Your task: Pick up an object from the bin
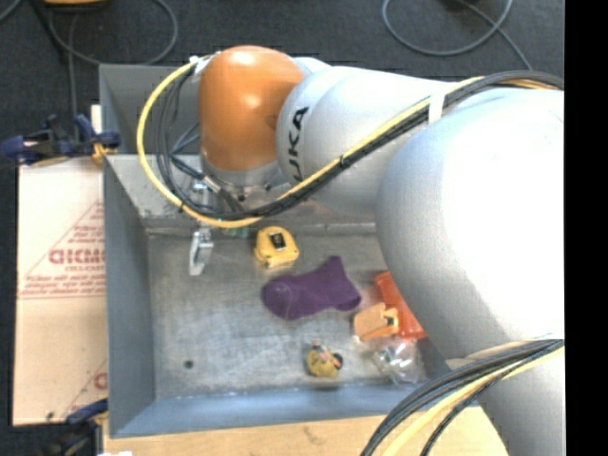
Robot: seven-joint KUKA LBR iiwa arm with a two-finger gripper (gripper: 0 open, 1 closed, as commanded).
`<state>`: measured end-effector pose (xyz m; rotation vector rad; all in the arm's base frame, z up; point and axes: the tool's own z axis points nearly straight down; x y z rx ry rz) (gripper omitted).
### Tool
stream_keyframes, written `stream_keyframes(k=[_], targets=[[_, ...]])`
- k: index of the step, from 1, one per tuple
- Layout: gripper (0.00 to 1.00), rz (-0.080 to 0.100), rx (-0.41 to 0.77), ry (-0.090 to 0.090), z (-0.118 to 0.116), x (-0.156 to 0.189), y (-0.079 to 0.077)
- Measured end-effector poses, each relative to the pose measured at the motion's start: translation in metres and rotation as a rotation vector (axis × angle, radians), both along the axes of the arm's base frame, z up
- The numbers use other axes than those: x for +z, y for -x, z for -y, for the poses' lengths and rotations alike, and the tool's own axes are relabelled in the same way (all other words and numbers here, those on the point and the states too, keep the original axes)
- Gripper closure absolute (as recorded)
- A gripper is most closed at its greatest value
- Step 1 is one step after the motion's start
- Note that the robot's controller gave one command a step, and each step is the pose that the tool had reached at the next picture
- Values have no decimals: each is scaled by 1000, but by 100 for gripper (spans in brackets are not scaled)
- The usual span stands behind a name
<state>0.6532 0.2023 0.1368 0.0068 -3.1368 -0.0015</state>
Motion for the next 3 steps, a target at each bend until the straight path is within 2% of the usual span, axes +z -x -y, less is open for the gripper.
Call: stream_keyframes(k=[1,2,3], targets=[[0,8,-3,-2,1,5,-2],[0,5,-62,-3,63,-62,-2],[0,5,-62,-2,58,-57,-2]])
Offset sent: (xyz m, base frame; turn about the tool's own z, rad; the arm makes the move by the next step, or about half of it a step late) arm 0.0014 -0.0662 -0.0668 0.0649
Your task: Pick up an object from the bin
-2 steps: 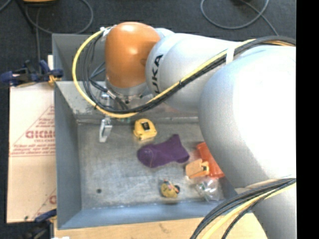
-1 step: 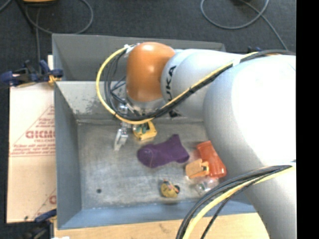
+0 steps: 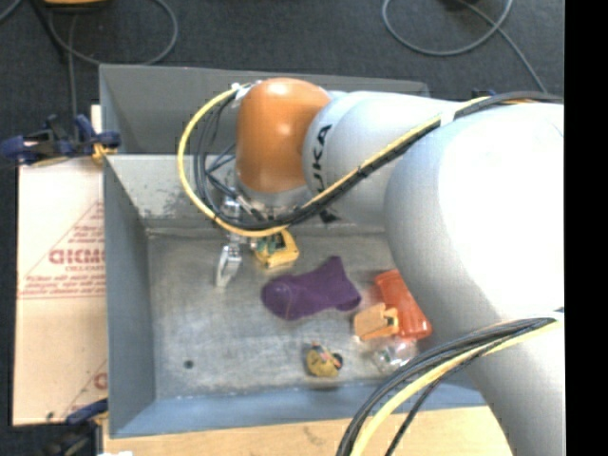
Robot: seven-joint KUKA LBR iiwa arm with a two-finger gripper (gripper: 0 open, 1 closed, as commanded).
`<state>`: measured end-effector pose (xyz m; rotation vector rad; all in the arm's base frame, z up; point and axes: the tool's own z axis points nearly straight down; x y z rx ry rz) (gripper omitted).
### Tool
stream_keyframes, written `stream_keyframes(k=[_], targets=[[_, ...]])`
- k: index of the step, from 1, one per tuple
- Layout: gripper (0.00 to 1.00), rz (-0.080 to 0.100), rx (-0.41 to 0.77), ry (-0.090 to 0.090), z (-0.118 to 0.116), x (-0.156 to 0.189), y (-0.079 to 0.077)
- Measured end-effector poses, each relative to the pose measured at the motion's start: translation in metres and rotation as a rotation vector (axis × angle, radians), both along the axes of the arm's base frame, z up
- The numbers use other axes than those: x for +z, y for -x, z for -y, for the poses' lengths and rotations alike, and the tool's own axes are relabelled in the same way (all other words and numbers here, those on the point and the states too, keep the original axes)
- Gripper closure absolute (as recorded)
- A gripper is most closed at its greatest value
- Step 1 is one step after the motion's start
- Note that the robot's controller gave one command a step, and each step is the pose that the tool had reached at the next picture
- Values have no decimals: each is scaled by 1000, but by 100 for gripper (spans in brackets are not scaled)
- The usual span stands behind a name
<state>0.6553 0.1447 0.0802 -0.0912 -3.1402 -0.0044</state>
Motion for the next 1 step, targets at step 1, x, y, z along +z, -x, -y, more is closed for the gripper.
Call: stream_keyframes(k=[1], targets=[[0,13,81,-7,68,-2,7]])
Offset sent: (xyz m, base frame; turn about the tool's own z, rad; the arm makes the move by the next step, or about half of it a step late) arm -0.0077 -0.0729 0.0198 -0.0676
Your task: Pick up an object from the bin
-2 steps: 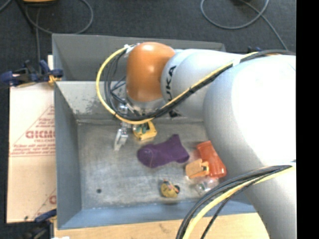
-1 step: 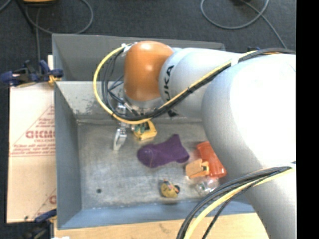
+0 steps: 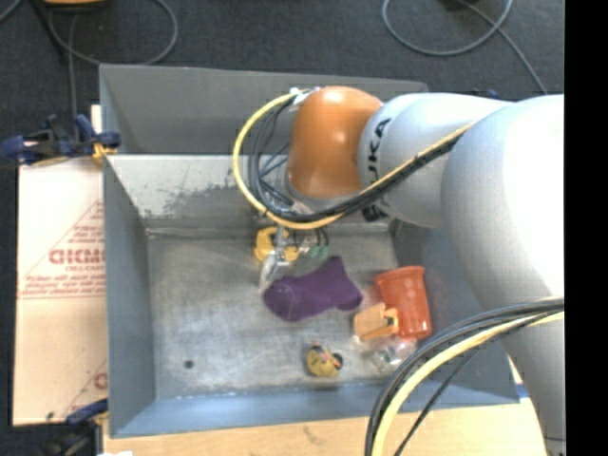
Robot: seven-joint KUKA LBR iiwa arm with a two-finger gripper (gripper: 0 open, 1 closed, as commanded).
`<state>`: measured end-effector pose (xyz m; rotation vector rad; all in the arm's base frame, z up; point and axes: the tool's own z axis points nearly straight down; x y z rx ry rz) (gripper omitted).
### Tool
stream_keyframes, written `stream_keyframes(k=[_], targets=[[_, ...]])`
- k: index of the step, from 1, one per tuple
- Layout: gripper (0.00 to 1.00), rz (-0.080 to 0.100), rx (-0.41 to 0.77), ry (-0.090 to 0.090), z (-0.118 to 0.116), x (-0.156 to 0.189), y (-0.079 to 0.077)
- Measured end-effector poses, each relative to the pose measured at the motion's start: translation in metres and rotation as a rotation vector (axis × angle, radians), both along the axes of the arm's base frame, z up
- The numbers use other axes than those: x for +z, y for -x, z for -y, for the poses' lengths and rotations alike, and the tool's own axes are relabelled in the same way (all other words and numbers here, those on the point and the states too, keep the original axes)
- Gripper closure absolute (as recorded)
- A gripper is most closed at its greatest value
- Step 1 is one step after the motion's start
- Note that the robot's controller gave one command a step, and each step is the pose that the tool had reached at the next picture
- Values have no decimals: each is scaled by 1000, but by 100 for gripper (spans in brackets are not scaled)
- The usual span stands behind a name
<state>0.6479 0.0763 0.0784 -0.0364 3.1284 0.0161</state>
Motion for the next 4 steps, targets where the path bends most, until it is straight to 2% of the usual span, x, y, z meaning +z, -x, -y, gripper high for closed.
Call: stream_keyframes(k=[1,2,4], targets=[[0,-7,-4,12,26,11,1],[100,27,286,5,62,5,32],[100,23,286,6,62,7,33]])
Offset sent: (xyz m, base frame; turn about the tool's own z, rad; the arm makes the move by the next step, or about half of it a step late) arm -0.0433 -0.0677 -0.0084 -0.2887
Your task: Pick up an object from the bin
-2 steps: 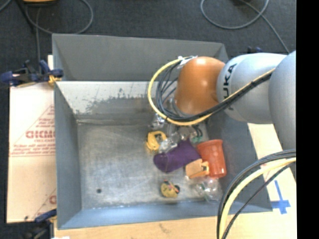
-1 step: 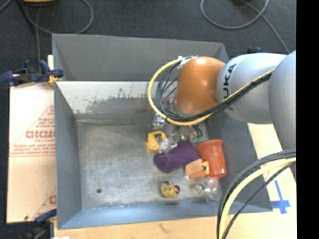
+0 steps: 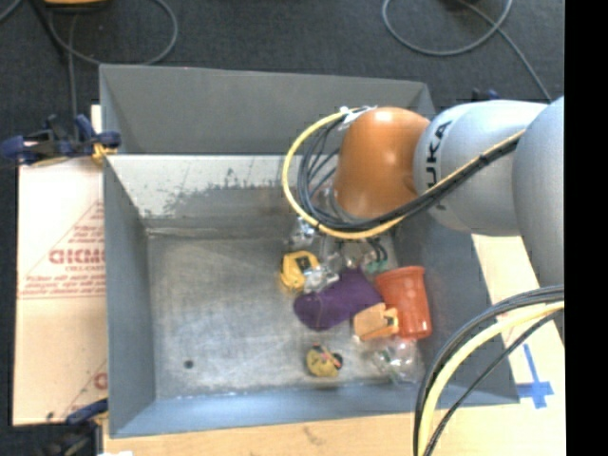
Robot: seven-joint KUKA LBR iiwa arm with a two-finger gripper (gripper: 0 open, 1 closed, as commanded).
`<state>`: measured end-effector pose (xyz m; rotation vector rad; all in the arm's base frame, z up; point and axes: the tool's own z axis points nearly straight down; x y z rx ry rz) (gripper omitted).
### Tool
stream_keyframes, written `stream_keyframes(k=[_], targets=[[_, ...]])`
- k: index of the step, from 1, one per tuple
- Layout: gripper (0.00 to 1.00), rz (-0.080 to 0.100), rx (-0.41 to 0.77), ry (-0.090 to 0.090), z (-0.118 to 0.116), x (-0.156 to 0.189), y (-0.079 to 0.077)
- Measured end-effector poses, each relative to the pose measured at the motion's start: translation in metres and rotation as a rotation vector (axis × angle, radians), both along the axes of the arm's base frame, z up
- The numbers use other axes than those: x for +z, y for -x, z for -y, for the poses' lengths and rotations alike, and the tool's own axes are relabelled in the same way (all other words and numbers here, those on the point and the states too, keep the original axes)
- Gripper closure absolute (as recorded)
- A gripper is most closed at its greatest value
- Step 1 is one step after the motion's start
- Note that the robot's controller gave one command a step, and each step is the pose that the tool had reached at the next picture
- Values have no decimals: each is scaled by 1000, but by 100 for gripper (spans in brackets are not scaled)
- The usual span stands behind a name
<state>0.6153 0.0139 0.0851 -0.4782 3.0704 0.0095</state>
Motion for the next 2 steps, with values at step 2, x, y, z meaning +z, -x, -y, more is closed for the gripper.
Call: stream_keyframes(k=[2], targets=[[100,-34,-1,9,3,15,5]])
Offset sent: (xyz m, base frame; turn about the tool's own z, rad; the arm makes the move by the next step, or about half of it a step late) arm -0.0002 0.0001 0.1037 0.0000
